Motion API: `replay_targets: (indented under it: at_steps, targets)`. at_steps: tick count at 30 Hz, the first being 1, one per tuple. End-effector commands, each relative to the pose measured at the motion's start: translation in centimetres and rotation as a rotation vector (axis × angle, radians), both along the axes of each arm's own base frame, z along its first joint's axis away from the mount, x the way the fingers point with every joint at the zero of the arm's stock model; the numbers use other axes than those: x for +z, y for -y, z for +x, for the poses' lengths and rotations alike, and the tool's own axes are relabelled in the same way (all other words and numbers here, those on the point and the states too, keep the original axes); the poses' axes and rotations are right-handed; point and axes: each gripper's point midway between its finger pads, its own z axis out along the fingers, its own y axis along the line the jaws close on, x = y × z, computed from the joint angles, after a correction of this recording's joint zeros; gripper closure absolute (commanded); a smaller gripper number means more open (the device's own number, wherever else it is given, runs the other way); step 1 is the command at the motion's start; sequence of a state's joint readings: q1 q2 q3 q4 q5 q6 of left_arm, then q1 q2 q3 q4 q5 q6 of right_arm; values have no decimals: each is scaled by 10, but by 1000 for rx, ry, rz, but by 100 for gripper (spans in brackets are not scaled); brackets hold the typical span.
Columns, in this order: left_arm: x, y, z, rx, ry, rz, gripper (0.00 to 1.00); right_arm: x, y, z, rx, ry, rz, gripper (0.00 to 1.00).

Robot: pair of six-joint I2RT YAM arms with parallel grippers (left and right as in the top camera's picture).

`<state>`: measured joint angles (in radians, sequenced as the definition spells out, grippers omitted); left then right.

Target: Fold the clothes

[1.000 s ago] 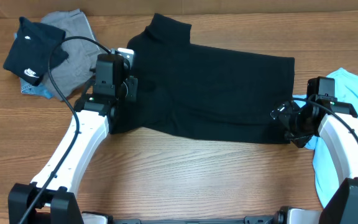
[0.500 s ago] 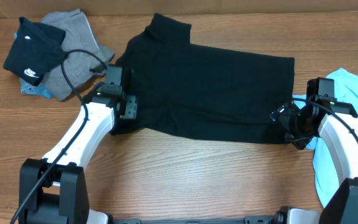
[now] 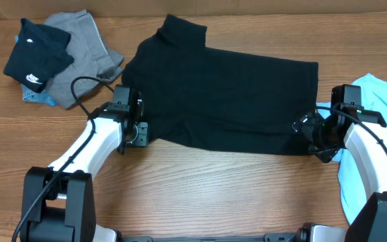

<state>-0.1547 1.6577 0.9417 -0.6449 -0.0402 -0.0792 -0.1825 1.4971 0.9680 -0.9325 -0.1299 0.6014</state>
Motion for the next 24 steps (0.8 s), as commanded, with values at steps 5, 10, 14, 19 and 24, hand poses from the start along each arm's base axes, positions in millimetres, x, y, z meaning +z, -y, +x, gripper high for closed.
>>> replay_targets:
  at_steps: [5, 10, 14, 19, 24]
  targets:
    - [0, -22, 6, 97, 21, 54, 96, -1, 10, -3, -4, -12, -54, 12]
    - [25, -75, 18, 274, 42, 149, 96, -3, 8, -18, -4, -77, -49, 12]
    - [35, -92, 27, 333, 67, 112, 96, -6, 6, -27, -2, -109, -43, 14]
    - [39, -94, 36, 311, 95, 79, 96, -20, -8, -35, 77, -108, 20, 20]
    - [41, -92, 42, 302, 118, 69, 96, -27, -37, -23, 268, 28, 159, 26]
